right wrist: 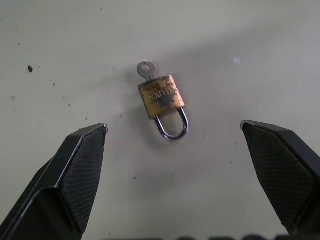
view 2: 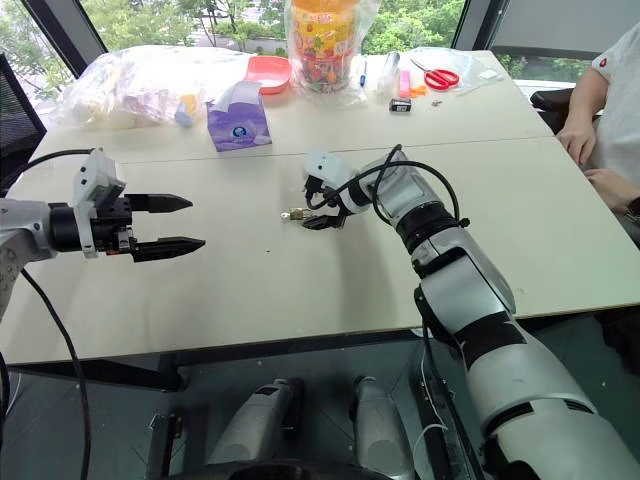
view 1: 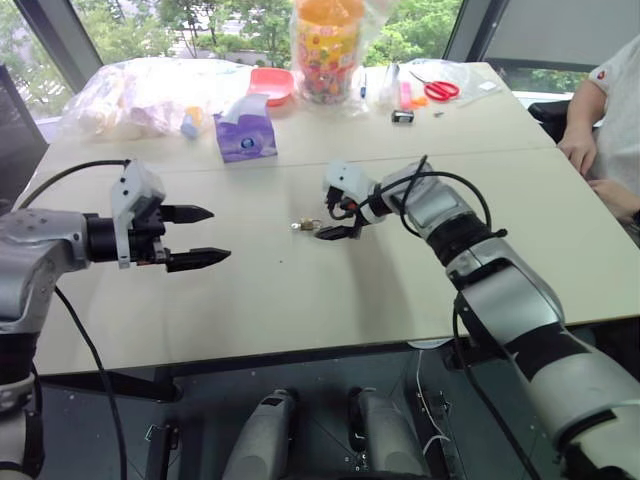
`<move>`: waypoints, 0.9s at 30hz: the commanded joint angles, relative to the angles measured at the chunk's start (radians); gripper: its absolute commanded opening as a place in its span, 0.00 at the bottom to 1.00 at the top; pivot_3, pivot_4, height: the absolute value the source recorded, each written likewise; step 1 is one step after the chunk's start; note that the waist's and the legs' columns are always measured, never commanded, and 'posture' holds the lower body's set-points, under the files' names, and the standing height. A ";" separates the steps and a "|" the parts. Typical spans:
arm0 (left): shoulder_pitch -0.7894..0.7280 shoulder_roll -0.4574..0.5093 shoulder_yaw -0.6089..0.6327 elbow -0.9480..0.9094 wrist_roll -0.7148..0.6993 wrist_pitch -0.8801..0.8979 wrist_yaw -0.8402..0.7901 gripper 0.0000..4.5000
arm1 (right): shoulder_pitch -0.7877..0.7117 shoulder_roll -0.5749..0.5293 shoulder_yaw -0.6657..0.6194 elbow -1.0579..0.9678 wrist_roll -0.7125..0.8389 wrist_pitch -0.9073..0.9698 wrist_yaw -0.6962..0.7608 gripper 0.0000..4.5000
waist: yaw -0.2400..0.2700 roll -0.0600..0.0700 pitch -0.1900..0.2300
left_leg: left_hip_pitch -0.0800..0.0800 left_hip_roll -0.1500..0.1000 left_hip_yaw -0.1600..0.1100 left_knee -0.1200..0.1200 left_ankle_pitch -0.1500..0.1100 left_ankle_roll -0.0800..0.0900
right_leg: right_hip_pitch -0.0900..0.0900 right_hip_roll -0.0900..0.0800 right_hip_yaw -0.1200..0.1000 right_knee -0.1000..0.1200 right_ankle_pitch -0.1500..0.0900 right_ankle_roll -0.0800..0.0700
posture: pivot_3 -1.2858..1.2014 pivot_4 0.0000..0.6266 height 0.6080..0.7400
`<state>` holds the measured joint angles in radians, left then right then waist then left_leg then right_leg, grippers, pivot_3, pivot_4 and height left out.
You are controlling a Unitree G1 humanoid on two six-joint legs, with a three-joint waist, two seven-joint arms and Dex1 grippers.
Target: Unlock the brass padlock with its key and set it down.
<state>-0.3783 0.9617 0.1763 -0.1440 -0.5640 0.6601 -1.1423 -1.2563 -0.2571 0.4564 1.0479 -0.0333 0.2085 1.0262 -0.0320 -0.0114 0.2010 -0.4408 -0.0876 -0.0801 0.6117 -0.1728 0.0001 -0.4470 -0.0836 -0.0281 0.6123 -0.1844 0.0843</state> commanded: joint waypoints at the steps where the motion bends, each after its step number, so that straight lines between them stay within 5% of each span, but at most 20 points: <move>1: 0.031 -0.009 0.068 -0.064 -0.037 0.021 0.048 1.00 | -0.054 0.036 -0.046 0.077 -0.026 -0.072 -0.010 1.00 | -0.002 0.000 0.000 | 0.001 0.000 -0.001 0.000 0.001 -0.001 | 0.000 0.001 0.000 0.001 0.000 0.000 | 0.52 0.24 1.00; 13: 0.097 -0.036 0.111 -0.176 -0.103 0.099 0.175 1.00 | -0.059 0.169 -0.140 0.283 -0.112 -0.166 -0.191 1.00 | -0.014 0.000 0.000 | 0.009 0.001 -0.002 -0.003 0.002 -0.007 | 0.004 0.002 0.001 0.005 0.000 -0.001 | 0.52 0.24 1.00; 16: 0.115 -0.032 0.125 -0.208 -0.119 0.122 0.197 1.00 | -0.054 0.180 -0.158 0.298 -0.135 -0.169 -0.230 0.81 | -0.014 0.000 0.000 | 0.014 0.001 -0.001 -0.006 0.002 -0.007 | 0.007 0.002 0.002 0.005 -0.002 -0.004 | 0.52 0.24 1.00; 22: 0.158 -0.018 0.157 -0.236 -0.130 0.144 0.223 1.00 | -0.060 0.210 -0.217 0.301 -0.135 -0.172 -0.218 0.14 | -0.014 0.000 0.000 | 0.015 0.001 -0.001 -0.007 0.002 -0.007 | 0.007 0.003 0.002 0.006 -0.003 -0.005 | 0.52 0.24 1.00; 27: 0.153 -0.035 0.154 -0.203 -0.130 0.131 0.234 1.00 | -0.067 0.212 -0.221 0.285 -0.163 -0.226 -0.193 0.15 | -0.014 0.000 0.000 | 0.015 0.001 -0.001 -0.007 0.002 -0.007 | 0.007 0.003 0.002 0.006 -0.003 -0.005 | 0.52 0.24 1.00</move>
<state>-0.2125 0.9263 0.2985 -0.3490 -0.6851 0.8024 -0.9119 -1.2875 -0.0446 0.2464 1.3584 -0.1895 0.0188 0.8232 -0.0458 -0.0112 0.2011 -0.4262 -0.0865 -0.0812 0.6049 -0.1707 -0.0074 -0.4401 -0.0808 -0.0260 0.6184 -0.1871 0.0792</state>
